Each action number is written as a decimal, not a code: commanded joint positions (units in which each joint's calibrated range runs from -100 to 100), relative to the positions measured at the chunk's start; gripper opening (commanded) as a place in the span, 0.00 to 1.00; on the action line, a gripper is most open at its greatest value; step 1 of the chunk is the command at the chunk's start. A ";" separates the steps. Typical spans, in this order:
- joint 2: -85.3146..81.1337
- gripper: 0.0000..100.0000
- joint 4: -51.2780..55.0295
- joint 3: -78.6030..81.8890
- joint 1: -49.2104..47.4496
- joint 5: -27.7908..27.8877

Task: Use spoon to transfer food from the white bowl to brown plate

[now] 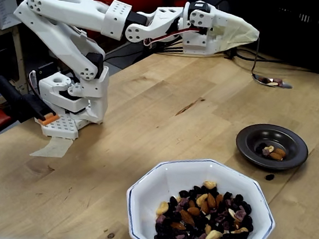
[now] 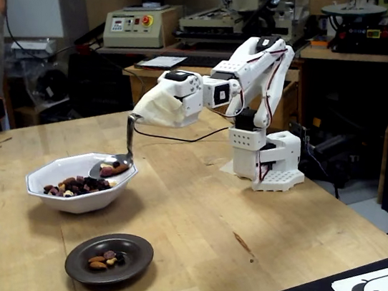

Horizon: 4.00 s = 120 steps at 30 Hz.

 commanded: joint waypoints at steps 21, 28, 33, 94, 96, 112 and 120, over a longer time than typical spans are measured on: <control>-2.31 0.04 -0.79 11.45 -0.91 0.00; -2.22 0.04 -0.87 12.16 -0.83 0.24; -1.45 0.04 -0.87 12.16 -0.76 0.34; 15.83 0.04 -14.23 11.28 4.35 9.43; 15.66 0.04 -14.23 11.28 4.35 9.47; 15.23 0.04 -13.52 11.36 4.94 21.39; 15.15 0.04 -13.52 11.28 4.94 22.56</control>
